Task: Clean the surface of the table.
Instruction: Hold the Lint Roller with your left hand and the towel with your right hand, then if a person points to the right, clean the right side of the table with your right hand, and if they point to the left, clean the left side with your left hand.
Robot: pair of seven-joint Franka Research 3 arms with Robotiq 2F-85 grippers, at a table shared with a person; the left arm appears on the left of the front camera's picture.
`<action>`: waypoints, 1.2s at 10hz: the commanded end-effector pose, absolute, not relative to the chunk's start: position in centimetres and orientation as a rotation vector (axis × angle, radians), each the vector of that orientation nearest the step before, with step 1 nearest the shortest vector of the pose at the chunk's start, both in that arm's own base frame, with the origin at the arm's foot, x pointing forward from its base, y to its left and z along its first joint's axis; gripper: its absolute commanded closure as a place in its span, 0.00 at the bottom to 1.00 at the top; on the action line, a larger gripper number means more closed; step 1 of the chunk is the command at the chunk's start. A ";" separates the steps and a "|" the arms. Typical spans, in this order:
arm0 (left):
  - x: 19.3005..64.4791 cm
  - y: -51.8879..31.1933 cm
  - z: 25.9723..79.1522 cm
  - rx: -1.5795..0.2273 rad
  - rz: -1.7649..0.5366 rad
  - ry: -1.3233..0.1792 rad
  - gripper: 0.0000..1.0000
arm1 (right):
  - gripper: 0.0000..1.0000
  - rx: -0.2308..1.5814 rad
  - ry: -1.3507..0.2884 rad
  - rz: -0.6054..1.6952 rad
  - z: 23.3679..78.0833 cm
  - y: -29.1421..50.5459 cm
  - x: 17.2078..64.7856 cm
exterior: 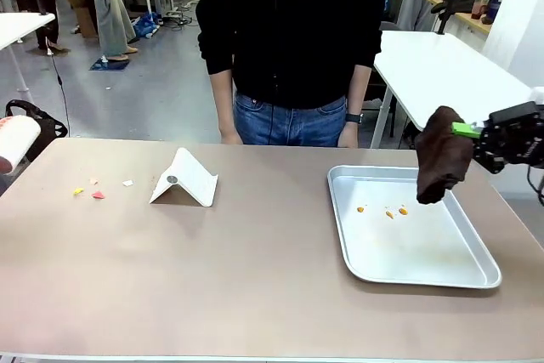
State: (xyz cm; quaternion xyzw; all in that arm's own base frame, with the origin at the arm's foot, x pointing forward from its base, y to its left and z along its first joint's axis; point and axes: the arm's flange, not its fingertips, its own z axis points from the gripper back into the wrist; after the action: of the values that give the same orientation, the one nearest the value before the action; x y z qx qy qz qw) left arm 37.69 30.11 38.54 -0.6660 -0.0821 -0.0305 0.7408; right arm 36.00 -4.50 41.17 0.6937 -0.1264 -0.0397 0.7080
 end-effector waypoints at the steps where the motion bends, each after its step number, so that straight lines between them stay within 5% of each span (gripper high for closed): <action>1: 39.3 25.0 40.0 -1.455 -0.076 -0.169 1.00 | 1.00 1.512 -0.271 -0.182 40.4 -4.0 35.6; 12: 38.4 28.7 38.7 -1.458 -0.077 -0.171 1.00 | 1.00 1.526 -0.283 -0.128 40.8 -5.2 36.1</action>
State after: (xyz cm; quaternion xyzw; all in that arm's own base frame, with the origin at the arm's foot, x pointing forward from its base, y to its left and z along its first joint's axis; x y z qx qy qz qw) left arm 38.65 28.77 38.39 -0.6615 -0.0762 -0.0235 0.7457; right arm 36.25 -5.13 40.38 0.6844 -0.1271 -0.0644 0.7151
